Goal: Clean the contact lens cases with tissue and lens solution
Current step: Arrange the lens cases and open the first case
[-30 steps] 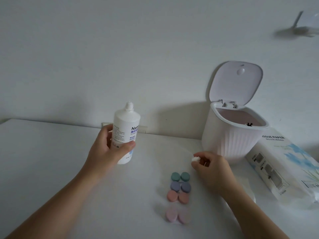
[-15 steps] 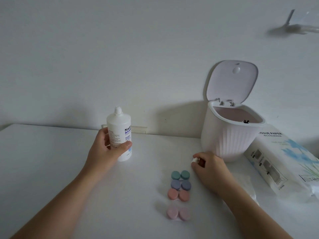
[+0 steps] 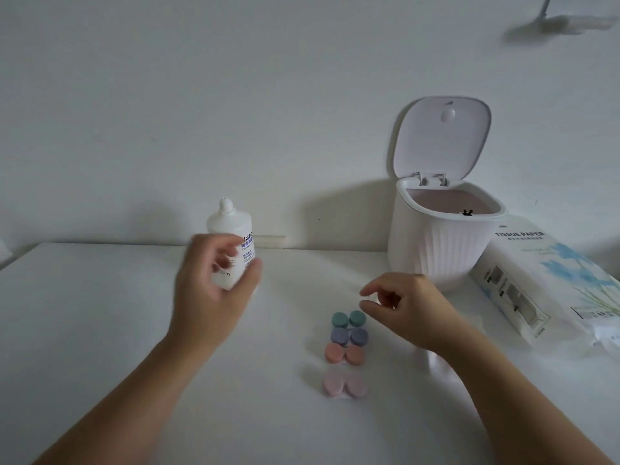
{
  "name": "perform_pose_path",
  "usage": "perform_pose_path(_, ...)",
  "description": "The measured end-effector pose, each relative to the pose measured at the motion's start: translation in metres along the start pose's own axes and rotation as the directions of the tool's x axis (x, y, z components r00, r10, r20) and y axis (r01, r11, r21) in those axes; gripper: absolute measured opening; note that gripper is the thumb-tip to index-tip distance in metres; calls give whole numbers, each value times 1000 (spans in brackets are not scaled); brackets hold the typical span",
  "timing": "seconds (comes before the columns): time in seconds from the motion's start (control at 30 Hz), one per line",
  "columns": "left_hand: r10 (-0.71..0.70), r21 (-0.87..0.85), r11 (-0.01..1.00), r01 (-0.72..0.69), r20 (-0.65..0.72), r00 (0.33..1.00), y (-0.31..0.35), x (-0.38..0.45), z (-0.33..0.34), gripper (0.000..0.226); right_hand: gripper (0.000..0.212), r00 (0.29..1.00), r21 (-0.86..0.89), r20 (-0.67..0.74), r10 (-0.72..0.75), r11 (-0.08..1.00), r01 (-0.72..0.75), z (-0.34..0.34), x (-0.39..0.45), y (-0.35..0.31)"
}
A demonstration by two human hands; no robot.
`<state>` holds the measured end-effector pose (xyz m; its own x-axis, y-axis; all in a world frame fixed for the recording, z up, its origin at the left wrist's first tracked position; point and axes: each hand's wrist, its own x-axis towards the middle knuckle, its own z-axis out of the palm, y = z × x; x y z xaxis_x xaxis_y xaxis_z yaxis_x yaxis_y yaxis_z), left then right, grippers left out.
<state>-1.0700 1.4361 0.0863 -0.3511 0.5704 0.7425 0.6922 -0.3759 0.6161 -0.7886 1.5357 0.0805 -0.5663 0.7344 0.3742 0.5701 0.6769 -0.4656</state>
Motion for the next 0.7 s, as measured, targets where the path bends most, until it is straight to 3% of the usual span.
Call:
perform_pose_path(0.07, 45, -43, 999, -34, 284, 958, 14, -11, 5, 22, 7, 998, 37, 66, 8, 999, -10, -3, -5, -3)
perform_pose_path(0.13, 48, -71, 997, -10, 556, 830, 21, -25, 9, 20, 11, 990, 86, 137, 34, 995, -46, -5, -14, -6)
perform_pose_path(0.23, 35, -46, 999, 1, 756, 654, 25, -46, 15, 28, 24, 981, 175, 191, 31, 982, -65, -4, -34, -16)
perform_pose_path(0.3, 27, -3, 999, -40, 795, 606, 26, -55, 18, 39, 28, 977, 216, 212, 6, 975, -53, -2, -45, -25)
perform_pose_path(0.43, 40, 9, 997, -79, 799, 600, 27, -63, 22, 50, 38, 974, 138, 228, 3, 990, -36, 2, -59, -39)
perform_pose_path(0.57, 57, 4, 995, -99, 794, 605, 27, -68, 25, 34, 31, 975, 29, 218, -30, 999, 24, 10, -70, -46)
perform_pose_path(0.7, 30, -9, 999, -37, 782, 622, 25, -69, 27, 32, 24, 983, 14, 184, -2, 1000, -1, 14, -73, -47)
